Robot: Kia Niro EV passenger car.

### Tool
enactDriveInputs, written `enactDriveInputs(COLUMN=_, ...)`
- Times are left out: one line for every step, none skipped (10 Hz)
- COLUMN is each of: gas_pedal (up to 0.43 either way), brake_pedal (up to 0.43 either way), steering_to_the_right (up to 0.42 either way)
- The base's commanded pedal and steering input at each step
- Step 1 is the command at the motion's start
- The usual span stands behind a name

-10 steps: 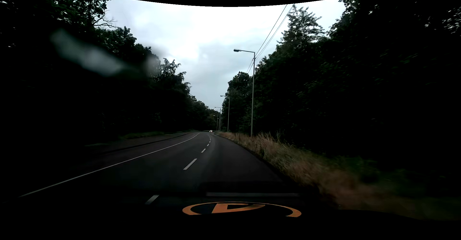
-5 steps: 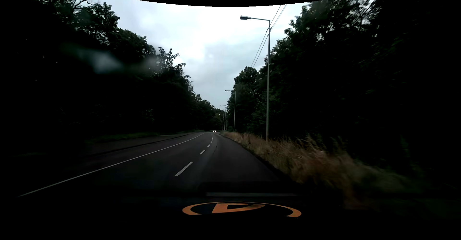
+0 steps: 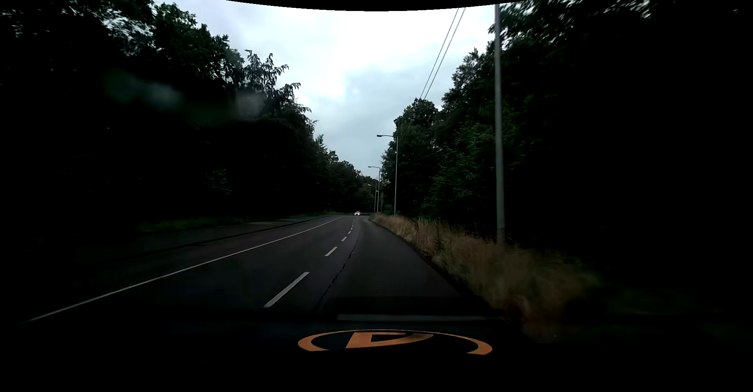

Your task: Follow the waypoints while adhering to traffic rules and regulations

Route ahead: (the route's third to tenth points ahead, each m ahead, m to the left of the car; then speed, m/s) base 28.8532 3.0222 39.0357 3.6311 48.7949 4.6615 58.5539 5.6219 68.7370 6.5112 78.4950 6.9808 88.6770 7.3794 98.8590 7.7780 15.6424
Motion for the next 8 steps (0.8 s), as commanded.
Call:
enactDriveInputs(gas_pedal=0.319, brake_pedal=0.0, steering_to_the_right=-0.026)
enactDriveInputs(gas_pedal=0.319, brake_pedal=0.0, steering_to_the_right=-0.023)
enactDriveInputs(gas_pedal=0.287, brake_pedal=0.0, steering_to_the_right=-0.021)
enactDriveInputs(gas_pedal=0.287, brake_pedal=0.0, steering_to_the_right=-0.019)
enactDriveInputs(gas_pedal=0.26, brake_pedal=0.0, steering_to_the_right=-0.016)
enactDriveInputs(gas_pedal=0.26, brake_pedal=0.0, steering_to_the_right=-0.016)
enactDriveInputs(gas_pedal=0.24, brake_pedal=0.0, steering_to_the_right=-0.015)
enactDriveInputs(gas_pedal=0.24, brake_pedal=0.0, steering_to_the_right=-0.015)
